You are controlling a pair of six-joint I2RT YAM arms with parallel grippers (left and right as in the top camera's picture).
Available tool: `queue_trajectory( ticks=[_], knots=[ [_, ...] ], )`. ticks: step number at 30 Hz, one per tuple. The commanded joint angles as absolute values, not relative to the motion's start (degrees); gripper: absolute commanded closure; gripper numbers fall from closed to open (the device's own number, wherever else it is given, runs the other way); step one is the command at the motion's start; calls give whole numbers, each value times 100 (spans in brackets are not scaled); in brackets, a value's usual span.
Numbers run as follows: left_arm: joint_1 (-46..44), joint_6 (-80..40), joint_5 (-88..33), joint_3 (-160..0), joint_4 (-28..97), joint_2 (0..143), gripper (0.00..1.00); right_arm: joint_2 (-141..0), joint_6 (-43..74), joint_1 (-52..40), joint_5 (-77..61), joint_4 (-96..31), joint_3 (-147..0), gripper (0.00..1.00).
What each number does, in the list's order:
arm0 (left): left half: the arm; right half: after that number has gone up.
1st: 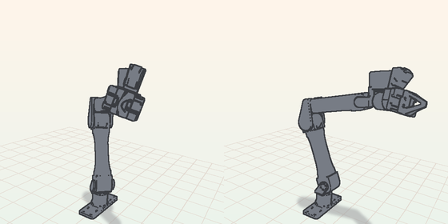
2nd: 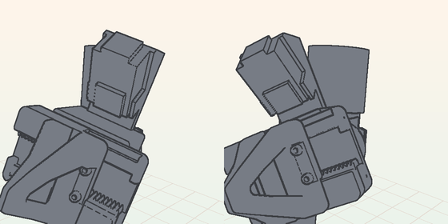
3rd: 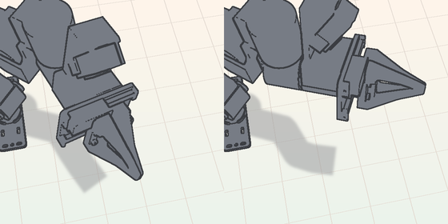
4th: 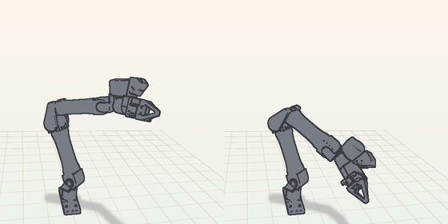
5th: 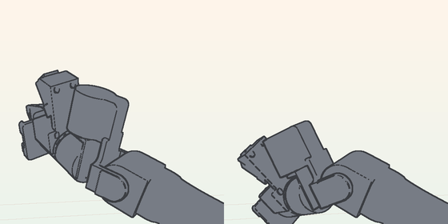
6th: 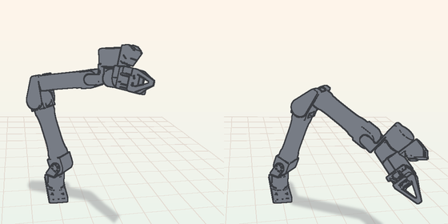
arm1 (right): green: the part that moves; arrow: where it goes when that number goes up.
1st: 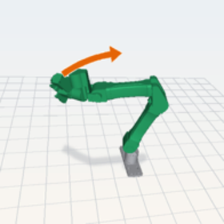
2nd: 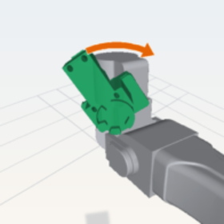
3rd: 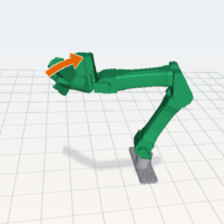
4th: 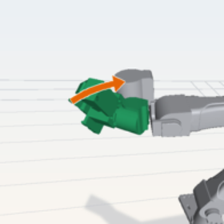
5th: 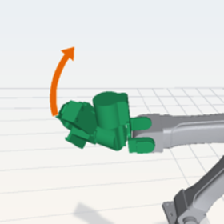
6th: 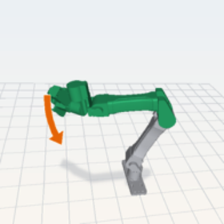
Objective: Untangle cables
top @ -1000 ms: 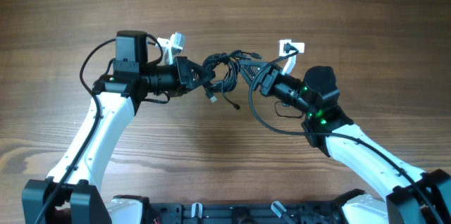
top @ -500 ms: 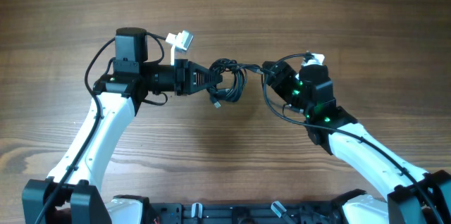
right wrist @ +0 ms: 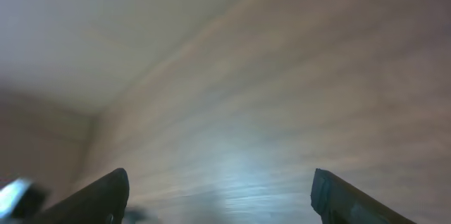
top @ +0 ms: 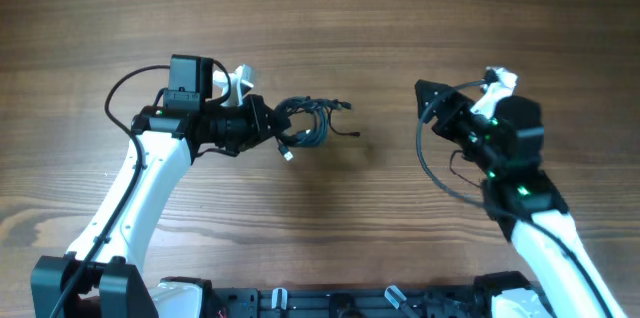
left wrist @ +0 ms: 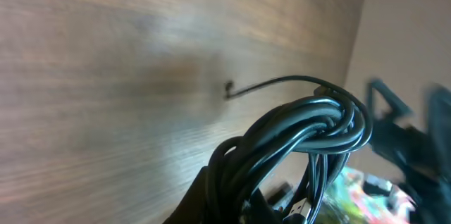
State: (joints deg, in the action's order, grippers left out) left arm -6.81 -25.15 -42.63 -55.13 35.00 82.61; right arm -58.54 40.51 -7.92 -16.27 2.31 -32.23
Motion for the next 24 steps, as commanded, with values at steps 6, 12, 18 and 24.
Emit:
queue_trajectory(
  ticks=[6, 12, 18, 24],
  knots=[
    [-819, -2523, -4086, -5553, 3374, 8097, 96, -4685, 3435, -779, -2366, -137, -3232, 15],
    [-1758, -1721, -4084, -5570, 3415, 7867, 96, -4639, 3511, -779, -3426, -486, -3232, 11],
    [-2665, -1129, -3199, -5599, 3592, 7699, 96, -5116, 3463, -779, -4925, -497, -3232, 11],
    [-2722, -1061, -2757, -5896, 4125, 7638, 96, -5553, 3127, -788, -5852, -233, -3232, 10]
  ],
)
